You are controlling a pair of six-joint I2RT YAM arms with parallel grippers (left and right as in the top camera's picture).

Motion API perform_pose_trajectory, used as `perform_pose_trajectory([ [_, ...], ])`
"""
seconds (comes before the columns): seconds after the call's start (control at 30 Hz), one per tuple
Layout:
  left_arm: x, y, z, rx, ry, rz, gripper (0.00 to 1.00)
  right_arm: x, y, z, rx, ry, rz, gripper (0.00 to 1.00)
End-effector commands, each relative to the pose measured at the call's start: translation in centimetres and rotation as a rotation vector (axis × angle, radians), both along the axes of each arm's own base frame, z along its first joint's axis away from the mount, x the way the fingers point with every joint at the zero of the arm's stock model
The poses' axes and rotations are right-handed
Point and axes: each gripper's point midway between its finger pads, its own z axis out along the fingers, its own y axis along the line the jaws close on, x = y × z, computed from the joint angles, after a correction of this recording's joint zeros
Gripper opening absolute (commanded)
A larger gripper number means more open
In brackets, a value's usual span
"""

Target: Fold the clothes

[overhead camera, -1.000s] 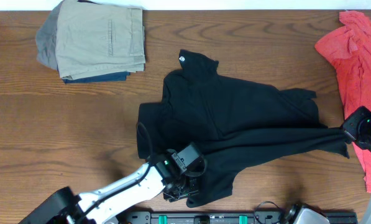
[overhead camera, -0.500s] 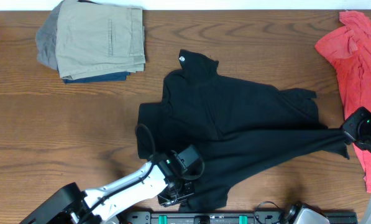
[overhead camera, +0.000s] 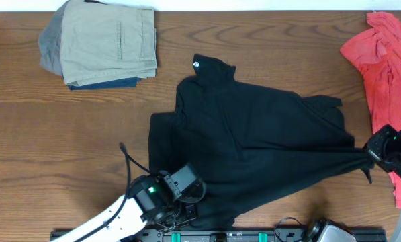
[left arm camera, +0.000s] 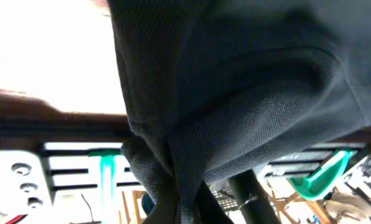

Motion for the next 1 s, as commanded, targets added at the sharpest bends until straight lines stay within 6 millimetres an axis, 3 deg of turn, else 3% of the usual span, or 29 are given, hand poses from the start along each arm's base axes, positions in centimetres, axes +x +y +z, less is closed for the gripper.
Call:
perform_pose_trajectory([
  [0.0, 0.4, 0.3, 1.1, -0.016, -0.059, -0.031, 0.06, -0.9, 0.2, 0.9, -0.024, -0.038, -0.031, 0.01],
  [0.23, 1.8, 0.8, 2.0, -0.025, -0.168, -0.030, 0.06, -2.2, 0.7, 2.0, -0.055, -0.092, -0.031, 0.03],
  [0.37, 2.5, 0.6, 2.9, -0.047, -0.222, -0.038, 0.06, -2.8, 1.0, 1.1, -0.039, -0.060, -0.032, 0.04],
  [0.53, 3.2, 0.7, 3.5, -0.054, -0.276, -0.030, 0.06, -2.7, 1.3, -1.6, -0.005, -0.029, -0.053, 0.05],
  [0.8, 3.4, 0.8, 3.7, -0.053, -0.290, -0.026, 0.06, -1.8, 1.0, -1.6, -0.003, -0.066, -0.087, 0.06],
  [0.97, 4.7, 0.1, 5.7, -0.080, -0.369, -0.043, 0.06, -1.6, 0.8, -1.6, -0.009, -0.077, -0.131, 0.06],
])
